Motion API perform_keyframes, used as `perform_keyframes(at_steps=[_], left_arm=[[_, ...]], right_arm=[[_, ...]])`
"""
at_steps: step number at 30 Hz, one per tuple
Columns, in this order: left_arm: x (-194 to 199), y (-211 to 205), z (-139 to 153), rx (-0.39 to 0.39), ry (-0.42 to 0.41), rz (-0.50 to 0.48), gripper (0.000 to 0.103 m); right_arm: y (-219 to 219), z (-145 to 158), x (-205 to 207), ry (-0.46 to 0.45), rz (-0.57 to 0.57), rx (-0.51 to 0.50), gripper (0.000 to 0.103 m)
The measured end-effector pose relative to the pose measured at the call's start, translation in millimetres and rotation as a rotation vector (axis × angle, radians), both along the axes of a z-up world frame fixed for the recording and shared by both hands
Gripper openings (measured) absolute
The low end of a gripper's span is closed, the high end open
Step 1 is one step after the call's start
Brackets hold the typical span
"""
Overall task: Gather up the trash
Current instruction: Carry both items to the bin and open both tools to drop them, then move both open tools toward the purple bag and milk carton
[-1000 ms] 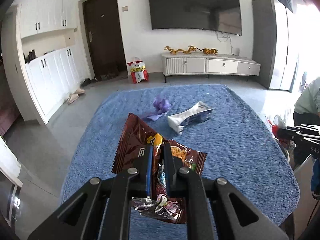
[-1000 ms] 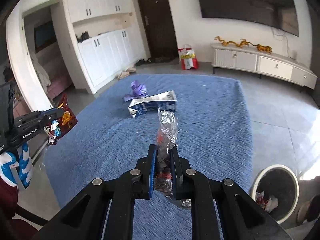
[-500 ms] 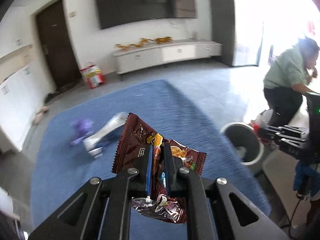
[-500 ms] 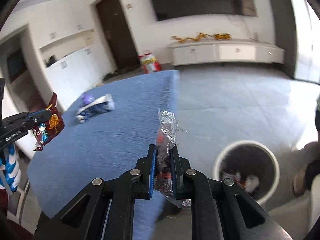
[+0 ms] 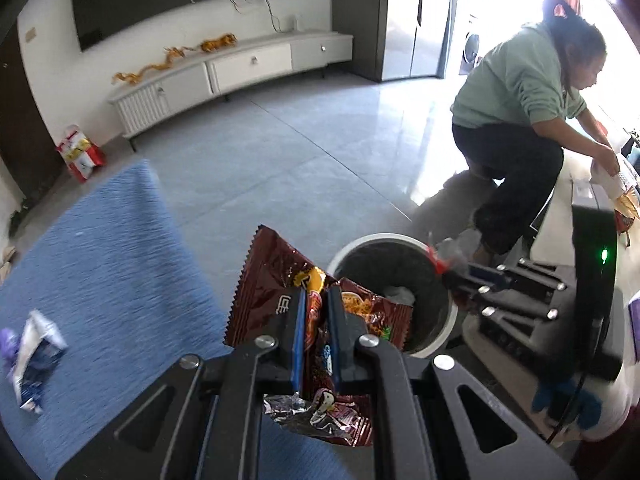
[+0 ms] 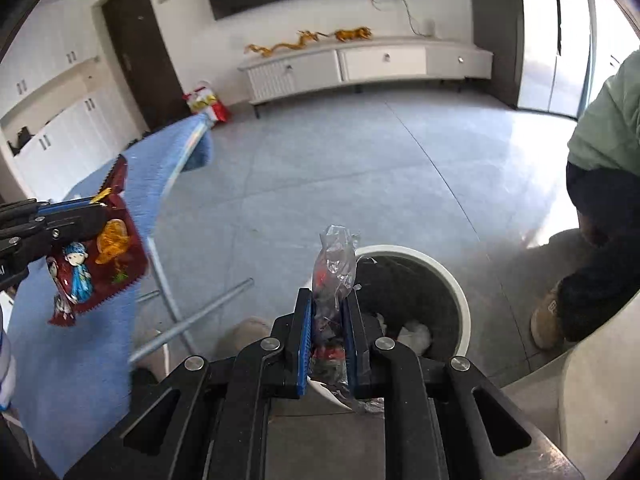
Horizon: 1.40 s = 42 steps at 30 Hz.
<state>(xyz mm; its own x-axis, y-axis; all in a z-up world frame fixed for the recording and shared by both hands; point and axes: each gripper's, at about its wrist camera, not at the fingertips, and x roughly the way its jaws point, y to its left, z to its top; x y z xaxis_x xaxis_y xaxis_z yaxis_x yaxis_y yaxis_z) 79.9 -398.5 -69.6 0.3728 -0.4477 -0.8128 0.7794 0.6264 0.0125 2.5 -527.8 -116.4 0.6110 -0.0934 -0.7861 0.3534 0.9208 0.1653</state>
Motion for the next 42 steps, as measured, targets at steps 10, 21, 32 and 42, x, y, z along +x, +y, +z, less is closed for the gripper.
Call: perform_keyframes(at_steps=[10,21,32,42], left_arm=[[15.5,-69.5,-40.9,-0.02,0.125,-0.022,0.024],[8.1,-32.3,-13.7,-0.075,0.043,0.01,0.036],[-12.7,89.9,44.1,-0.13,-0.158,0.154,0.036],[-28.3,226.7,81.1,-0.146,-0.273,0.401,0.059]], right_arm=[[-37.5,-41.0,14.7,0.096,-0.109,-0.036,0.036],[-31.3,-25.0,-1.5,0.073,-0.138,-0.067,0.042],[39.4,40.1,-16.9,-0.065,-0.015,-0.081,0.044],[118.6,92.5,-15.9,-0.169,0.13,-0.091,0.051]])
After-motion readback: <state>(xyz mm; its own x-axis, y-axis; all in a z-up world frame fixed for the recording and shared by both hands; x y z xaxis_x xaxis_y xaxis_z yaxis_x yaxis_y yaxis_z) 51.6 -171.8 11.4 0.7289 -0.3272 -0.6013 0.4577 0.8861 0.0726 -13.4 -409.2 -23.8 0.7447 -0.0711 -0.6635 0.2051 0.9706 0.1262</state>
